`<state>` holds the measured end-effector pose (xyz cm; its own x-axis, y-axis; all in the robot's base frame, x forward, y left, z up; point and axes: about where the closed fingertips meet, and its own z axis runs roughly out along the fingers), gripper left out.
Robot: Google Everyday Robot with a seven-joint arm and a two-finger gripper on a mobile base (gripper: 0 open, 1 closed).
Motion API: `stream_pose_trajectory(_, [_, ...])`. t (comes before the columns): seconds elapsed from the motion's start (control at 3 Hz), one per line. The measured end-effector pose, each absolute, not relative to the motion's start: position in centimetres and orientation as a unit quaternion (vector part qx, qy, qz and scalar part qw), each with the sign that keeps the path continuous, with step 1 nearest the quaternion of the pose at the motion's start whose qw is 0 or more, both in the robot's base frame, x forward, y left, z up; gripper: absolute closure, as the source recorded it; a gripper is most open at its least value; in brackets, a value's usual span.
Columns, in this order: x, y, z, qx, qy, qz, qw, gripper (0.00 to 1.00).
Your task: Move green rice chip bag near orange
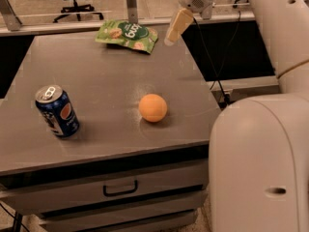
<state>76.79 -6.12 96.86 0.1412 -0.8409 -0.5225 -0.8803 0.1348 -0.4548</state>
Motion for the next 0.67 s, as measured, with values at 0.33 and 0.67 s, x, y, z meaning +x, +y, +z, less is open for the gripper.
stream_pose_trajectory(0.33, [81.3,-4.7,97.0,-0.62,0.66,0.005,0.424,0.0])
stream_pose_trajectory(0.67, [84.3,-2.9,96.0,-0.592,0.671,0.004,0.446,0.0])
